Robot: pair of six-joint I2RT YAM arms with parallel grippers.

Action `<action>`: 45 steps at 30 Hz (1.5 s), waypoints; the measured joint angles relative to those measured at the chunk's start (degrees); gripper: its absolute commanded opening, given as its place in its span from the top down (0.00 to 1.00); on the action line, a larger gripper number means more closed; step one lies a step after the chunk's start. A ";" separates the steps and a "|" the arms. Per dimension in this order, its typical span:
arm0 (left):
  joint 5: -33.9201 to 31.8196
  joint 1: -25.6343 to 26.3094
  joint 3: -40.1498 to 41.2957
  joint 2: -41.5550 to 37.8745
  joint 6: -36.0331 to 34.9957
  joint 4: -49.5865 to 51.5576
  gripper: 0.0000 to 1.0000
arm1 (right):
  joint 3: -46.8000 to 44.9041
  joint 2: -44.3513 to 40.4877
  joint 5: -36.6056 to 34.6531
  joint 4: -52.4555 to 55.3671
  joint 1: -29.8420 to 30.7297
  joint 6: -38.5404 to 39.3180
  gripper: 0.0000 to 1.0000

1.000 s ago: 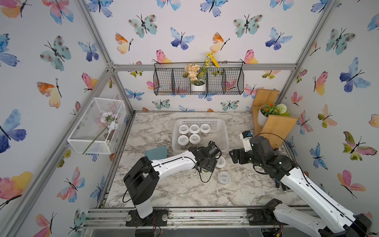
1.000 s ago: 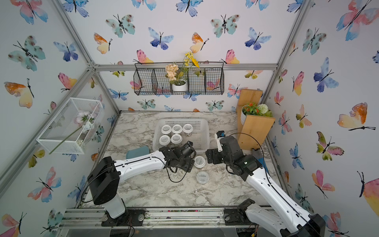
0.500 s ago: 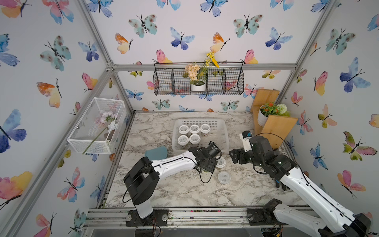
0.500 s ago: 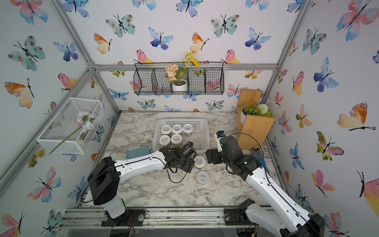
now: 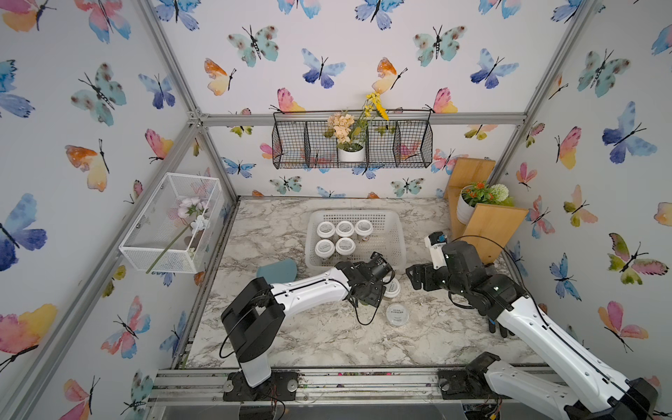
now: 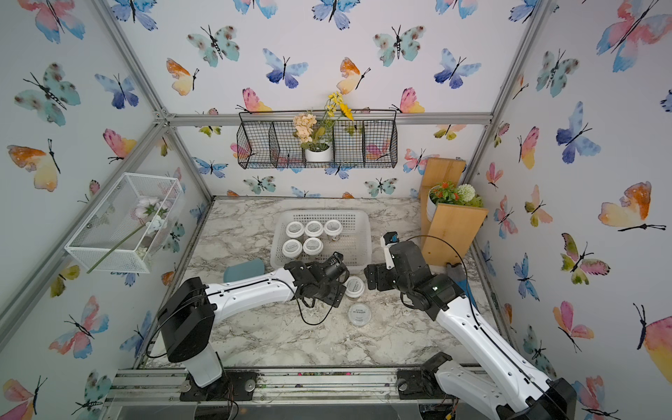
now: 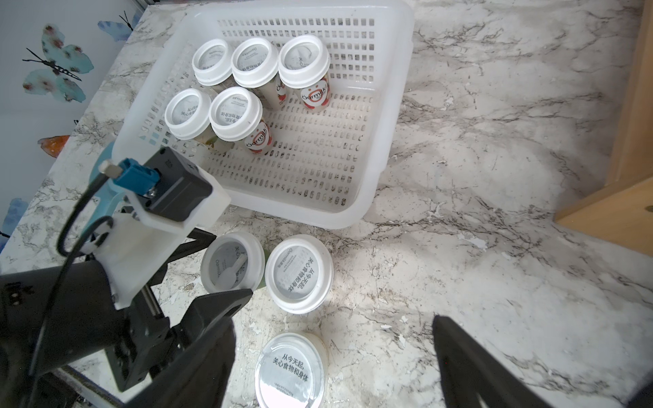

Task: Put the yogurt in the basket
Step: Pick up the yogurt from the center of the board.

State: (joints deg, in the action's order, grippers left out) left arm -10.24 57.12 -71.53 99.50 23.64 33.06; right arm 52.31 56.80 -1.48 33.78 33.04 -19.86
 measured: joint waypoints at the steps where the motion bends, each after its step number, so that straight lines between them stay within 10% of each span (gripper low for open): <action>1: 0.00 0.00 0.00 0.00 0.00 0.02 0.21 | 0.00 0.00 0.00 0.00 0.00 0.00 0.10; 27: 0.00 0.13 -0.74 0.02 -0.09 1.53 0.32 | 0.00 0.07 0.00 0.00 0.00 0.00 0.10; 45: -0.24 0.13 -18.56 -0.11 -2.69 16.74 0.33 | 0.00 0.74 -0.02 -0.02 0.00 0.02 0.10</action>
State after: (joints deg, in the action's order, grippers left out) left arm -10.48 57.25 -90.08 99.39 20.95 49.80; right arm 52.31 57.54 -1.50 33.76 33.04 -19.84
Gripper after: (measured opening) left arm 0.679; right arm 0.898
